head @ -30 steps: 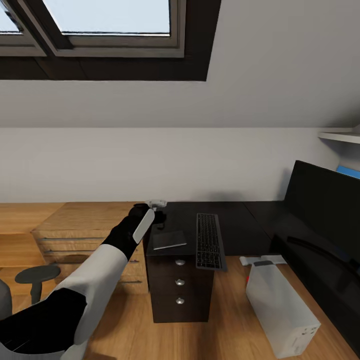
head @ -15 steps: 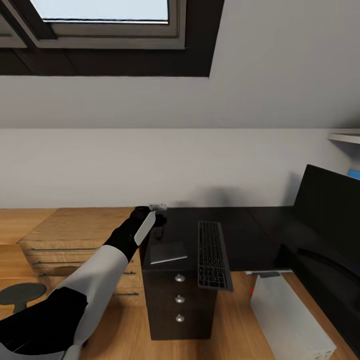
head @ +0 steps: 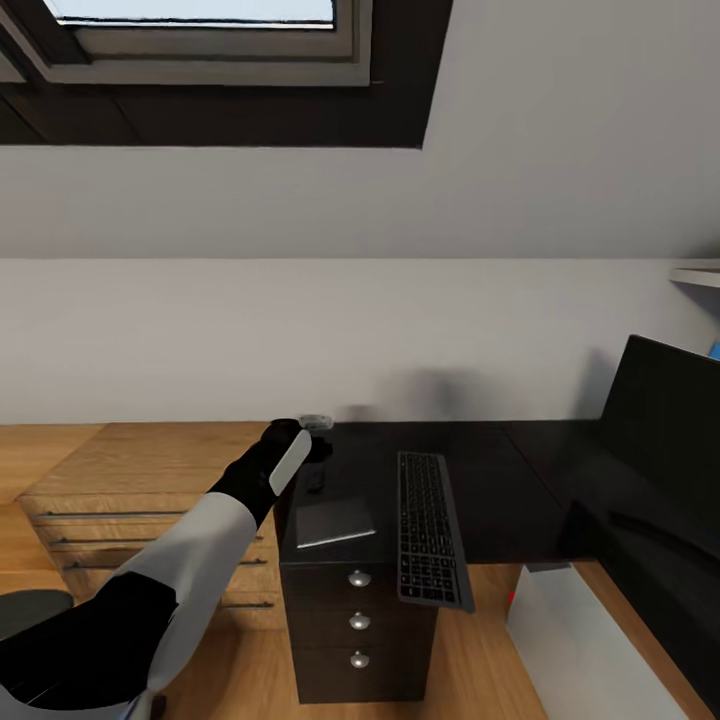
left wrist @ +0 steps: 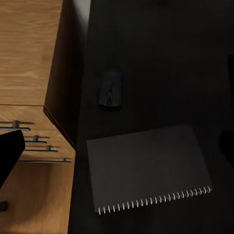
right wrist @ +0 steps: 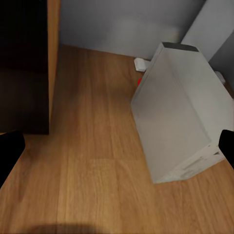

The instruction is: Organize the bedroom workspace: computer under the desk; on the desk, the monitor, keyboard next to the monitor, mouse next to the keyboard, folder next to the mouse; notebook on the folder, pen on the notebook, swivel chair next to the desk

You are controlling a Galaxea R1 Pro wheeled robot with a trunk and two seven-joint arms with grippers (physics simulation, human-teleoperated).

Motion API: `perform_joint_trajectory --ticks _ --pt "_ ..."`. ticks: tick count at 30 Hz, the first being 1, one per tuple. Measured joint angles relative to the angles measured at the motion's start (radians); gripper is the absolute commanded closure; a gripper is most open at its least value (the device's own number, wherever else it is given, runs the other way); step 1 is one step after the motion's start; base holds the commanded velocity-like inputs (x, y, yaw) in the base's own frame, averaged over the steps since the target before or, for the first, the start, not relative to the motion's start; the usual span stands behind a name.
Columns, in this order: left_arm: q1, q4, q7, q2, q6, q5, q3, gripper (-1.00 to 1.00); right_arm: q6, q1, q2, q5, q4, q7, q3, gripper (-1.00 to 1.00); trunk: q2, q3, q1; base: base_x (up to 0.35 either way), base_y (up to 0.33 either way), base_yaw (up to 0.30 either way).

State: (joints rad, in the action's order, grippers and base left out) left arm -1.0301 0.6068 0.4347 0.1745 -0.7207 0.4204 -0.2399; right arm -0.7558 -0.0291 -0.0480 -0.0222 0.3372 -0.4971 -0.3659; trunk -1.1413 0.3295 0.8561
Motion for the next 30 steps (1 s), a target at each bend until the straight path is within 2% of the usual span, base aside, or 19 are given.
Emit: perform_joint_trajectory --ticks 15,30 --pt "0.000 -0.005 0.001 0.000 -0.001 -0.001 -0.002 -1.00 -0.001 0.000 0.004 -0.001 0.001 0.001 -0.002 -1.00 0.000 0.000 0.000 0.147 -0.162 0.000" --pt "0.000 0.002 0.004 0.000 -0.003 -0.004 0.000 -1.00 -0.002 0.000 0.009 0.017 0.000 0.002 -0.003 -1.00 0.000 0.000 0.000 0.081 -0.049 0.000"
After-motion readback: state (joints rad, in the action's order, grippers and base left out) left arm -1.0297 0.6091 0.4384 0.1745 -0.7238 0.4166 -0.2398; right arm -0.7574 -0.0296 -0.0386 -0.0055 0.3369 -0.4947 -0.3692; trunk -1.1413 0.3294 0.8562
